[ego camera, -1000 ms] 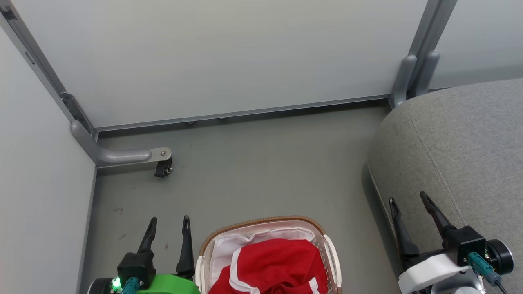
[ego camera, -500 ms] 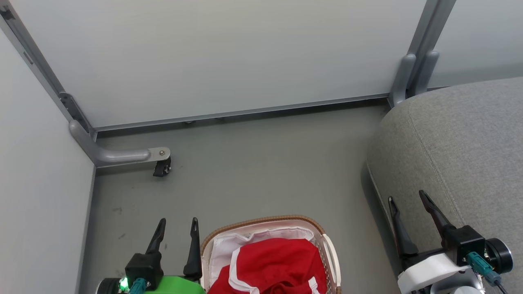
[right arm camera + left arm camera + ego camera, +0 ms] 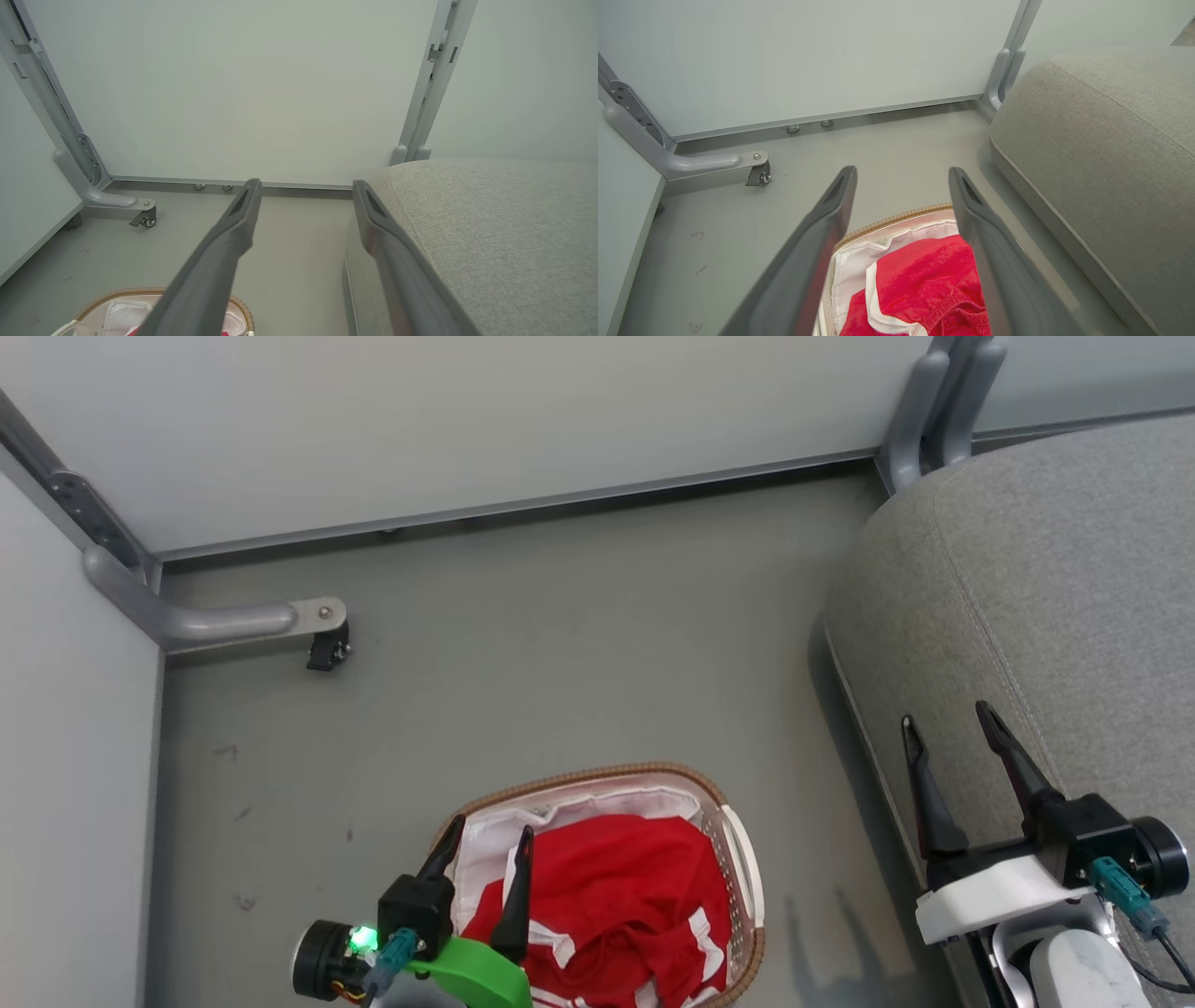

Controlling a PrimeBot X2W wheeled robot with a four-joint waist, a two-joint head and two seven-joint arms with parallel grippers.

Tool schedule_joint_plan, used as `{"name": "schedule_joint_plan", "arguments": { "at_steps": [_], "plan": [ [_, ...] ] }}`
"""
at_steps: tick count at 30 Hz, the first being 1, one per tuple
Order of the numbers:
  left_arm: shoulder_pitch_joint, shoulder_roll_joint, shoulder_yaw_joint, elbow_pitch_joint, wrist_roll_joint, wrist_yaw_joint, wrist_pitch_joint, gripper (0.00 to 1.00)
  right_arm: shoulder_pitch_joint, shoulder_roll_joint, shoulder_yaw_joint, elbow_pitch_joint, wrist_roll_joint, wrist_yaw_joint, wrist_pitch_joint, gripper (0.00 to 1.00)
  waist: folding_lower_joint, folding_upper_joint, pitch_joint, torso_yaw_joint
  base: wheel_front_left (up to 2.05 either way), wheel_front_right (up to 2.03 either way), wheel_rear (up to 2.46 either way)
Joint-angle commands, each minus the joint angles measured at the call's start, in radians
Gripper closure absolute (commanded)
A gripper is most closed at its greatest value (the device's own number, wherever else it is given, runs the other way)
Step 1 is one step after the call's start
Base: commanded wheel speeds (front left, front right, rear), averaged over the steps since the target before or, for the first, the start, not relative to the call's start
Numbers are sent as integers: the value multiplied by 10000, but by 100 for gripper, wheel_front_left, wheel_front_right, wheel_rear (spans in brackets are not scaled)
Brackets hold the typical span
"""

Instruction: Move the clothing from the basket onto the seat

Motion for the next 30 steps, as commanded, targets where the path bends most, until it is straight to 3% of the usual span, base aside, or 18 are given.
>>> {"name": "schedule_joint_plan", "arguments": {
  "at_steps": [1, 10, 20, 30],
  "plan": [
    [-308, 61, -89, 300, 137, -45, 5, 0, -176, -43, -19, -41, 21, -6, -46, 0, -1, 0, 1050, -467, 0, 0, 0],
    [-2170, 58, -1289, 3356, 674, -448, 5, 0, -1039, -36, 152, -164, 227, -6, -46, 0, -1, 0, 2743, -1130, 0, 0, 0],
    [-3698, 68, -2673, 5157, 1088, -760, 5, 0, -2027, -36, 532, -383, 628, -6, -46, 0, -1, 0, 4603, -1848, 0, 0, 0],
    [-4761, 148, -2968, 6476, 1356, -733, 5, 0, -2523, -33, 831, -456, 1111, -6, -46, 0, -1, 0, 5924, -2487, 0, 0, 0]
  ]
}}
